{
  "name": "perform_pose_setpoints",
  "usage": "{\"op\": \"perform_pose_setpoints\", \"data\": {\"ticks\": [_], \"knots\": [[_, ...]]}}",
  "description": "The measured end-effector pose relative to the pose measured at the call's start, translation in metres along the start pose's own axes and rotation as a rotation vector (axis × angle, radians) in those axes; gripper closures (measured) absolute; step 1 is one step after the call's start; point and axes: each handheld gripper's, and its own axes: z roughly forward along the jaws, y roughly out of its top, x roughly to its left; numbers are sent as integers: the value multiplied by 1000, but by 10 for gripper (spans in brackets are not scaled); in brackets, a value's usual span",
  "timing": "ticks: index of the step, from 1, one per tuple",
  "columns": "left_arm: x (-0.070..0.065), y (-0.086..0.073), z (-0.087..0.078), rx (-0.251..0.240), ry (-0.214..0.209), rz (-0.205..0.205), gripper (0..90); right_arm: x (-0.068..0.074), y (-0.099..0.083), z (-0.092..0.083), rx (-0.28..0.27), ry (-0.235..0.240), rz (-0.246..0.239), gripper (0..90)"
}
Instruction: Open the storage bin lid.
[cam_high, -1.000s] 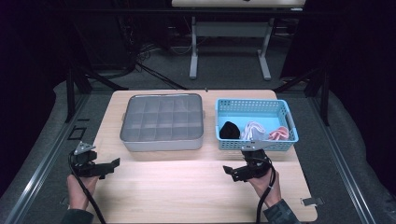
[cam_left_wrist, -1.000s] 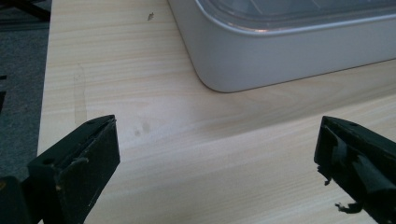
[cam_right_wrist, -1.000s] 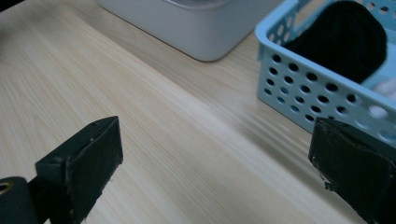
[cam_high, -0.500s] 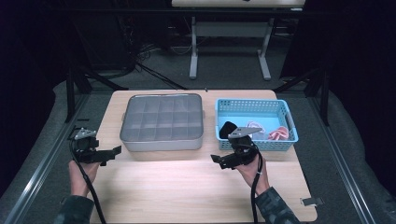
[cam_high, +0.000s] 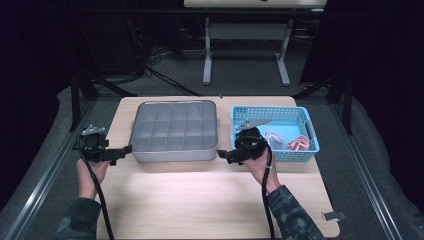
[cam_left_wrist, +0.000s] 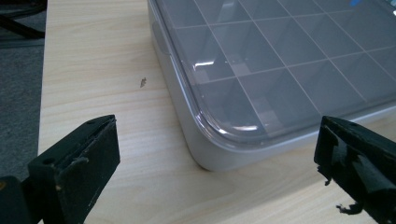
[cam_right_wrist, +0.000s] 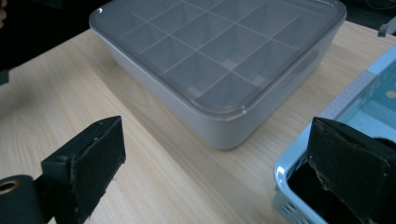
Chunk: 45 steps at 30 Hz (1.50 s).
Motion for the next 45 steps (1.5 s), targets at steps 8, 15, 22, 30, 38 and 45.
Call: {"op": "perform_pose_setpoints", "data": {"ticks": [8,15,22,30,38,45], "knots": [[3,15,6,0,-2,-1,2,-12,26,12,-6,22,28,47],[8,30,16,13,-7,-9,2,-23,44,32,13,15,58,56],[16,39,27,19,-23,-48,2,-34,56,48,6,7,101,72],[19,50,46,30,-37,-82,7,-55,59,65,1,8,206,112],[25,55,59,40,-33,-120,42,-66,57,78,12,-11,269,172],[31,52,68,53,-42,-156,80,-70,55,92,43,-27,305,229]]}}
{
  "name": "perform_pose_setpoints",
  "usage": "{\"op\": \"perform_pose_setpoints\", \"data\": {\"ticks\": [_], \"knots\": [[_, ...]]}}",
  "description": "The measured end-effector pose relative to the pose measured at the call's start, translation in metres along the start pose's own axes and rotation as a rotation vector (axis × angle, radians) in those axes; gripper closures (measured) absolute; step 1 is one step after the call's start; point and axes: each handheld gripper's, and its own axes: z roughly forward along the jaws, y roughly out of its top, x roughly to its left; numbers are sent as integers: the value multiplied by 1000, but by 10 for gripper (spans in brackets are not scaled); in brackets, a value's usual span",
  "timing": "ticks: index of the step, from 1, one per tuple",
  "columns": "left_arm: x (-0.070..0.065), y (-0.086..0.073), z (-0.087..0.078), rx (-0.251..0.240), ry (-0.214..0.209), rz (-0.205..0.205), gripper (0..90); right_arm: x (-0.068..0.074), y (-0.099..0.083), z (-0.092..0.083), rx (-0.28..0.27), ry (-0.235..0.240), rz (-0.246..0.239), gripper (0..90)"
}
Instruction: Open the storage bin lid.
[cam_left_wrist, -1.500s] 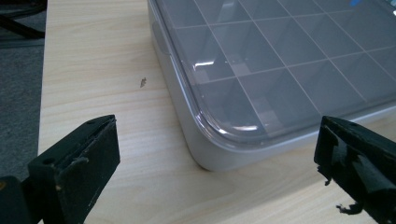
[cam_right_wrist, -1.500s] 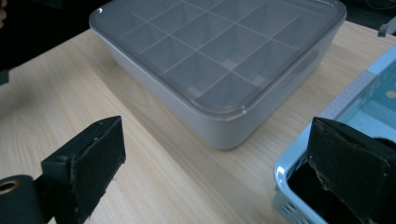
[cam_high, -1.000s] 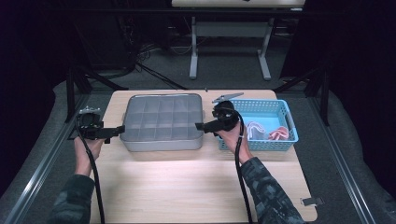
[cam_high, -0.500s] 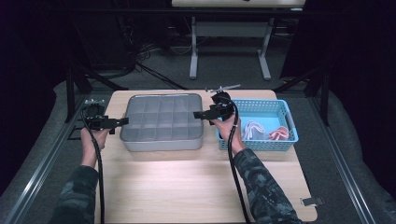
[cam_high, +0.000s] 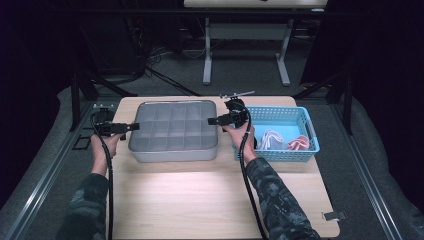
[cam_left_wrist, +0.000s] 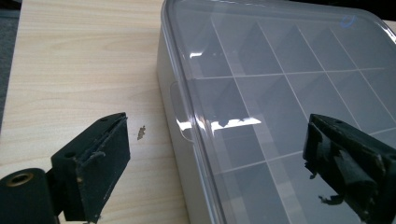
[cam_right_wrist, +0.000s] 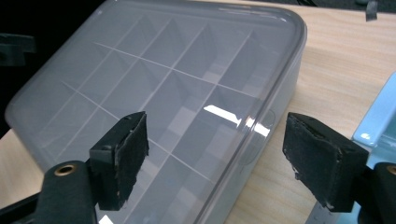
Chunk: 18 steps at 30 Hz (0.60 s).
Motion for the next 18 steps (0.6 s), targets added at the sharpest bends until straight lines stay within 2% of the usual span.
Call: {"op": "perform_pose_setpoints", "data": {"ticks": [3,9,10,11,18], "knots": [[3,0,4,7,0,-7,113,-3,-2,8,18,-16,30,269],[6,0,8,14,-2,-16,143,-5,-3,15,39,-36,47,307],[9,2,8,1,-30,-53,150,-6,-3,17,50,-36,54,316],[9,3,8,-2,-33,-61,154,-7,-3,18,50,-36,59,320],[6,7,13,8,-9,-53,235,-9,-5,23,47,-38,97,368]]}}
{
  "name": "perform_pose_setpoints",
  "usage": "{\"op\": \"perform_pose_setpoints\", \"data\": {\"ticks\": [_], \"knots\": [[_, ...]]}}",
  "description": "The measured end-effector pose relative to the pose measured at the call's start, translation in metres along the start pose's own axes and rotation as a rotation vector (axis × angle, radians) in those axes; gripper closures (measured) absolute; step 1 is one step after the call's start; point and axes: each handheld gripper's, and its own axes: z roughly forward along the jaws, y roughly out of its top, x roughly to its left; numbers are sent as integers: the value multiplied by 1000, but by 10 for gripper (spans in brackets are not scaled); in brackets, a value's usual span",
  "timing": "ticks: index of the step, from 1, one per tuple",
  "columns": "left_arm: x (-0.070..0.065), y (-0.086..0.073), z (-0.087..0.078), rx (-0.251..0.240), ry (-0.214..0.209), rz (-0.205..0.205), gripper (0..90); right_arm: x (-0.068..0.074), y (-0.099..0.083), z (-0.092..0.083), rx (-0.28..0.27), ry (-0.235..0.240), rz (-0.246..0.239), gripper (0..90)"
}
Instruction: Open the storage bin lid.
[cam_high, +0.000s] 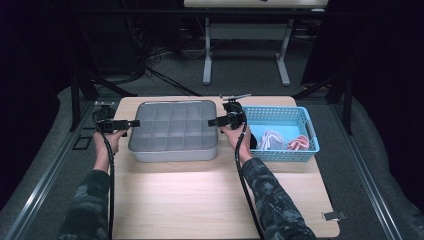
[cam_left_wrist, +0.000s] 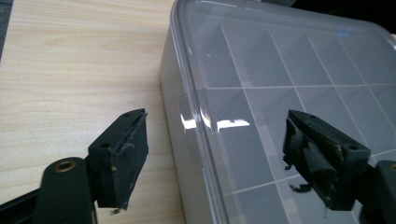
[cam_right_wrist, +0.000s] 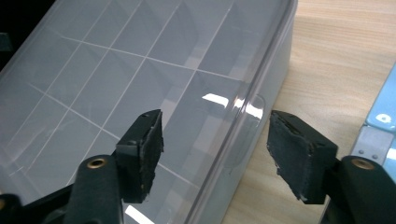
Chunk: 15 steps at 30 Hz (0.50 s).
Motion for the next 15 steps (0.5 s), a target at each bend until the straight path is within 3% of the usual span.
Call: {"op": "perform_pose_setpoints", "data": {"ticks": [7,15], "knots": [[1,-2,9,17,-6,-14,294,0,0,2,6,-17,13,417],[3,-4,14,31,-36,-27,439,-1,2,5,23,-22,39,480]]}}
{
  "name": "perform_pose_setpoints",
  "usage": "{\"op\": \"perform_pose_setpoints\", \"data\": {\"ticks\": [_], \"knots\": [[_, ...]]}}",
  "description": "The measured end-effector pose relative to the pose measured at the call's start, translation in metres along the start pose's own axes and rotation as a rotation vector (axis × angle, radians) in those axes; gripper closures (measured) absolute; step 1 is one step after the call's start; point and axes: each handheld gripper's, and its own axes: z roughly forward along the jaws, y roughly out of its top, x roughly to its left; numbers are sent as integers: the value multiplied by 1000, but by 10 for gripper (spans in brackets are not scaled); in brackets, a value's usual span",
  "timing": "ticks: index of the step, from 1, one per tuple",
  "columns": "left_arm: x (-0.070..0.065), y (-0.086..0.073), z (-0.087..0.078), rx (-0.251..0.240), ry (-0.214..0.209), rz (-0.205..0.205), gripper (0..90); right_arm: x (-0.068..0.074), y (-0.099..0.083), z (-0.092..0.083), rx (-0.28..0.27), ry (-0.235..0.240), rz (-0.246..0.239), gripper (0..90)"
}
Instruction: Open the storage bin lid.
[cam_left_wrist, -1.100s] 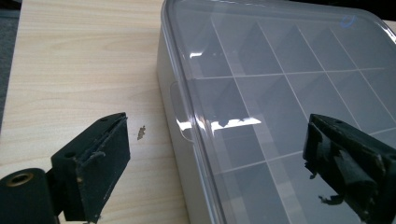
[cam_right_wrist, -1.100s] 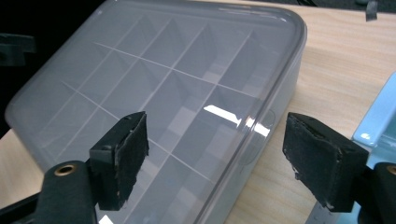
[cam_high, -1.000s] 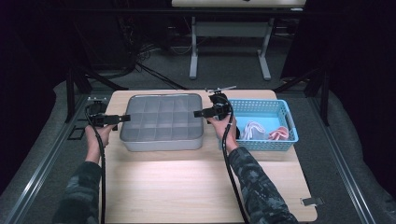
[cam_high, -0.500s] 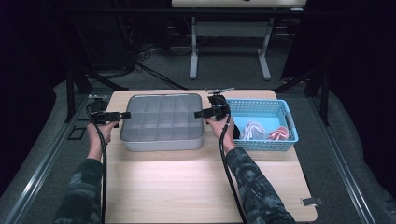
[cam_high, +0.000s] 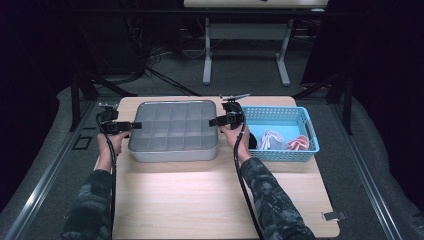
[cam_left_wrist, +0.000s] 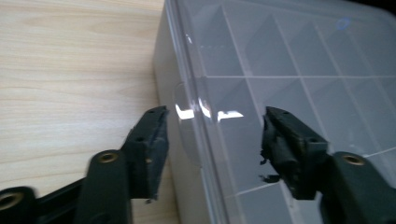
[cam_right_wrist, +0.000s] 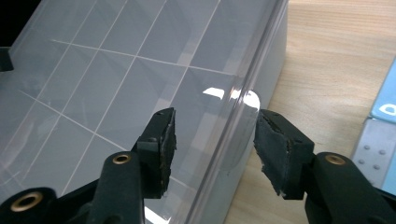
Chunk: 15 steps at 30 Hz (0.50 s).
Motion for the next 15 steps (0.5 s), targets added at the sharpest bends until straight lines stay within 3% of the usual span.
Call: {"op": "perform_pose_setpoints", "data": {"ticks": [15], "knots": [[1,-2,0,-15,-26,-33,480,-4,0,3,20,34,61,490]]}}
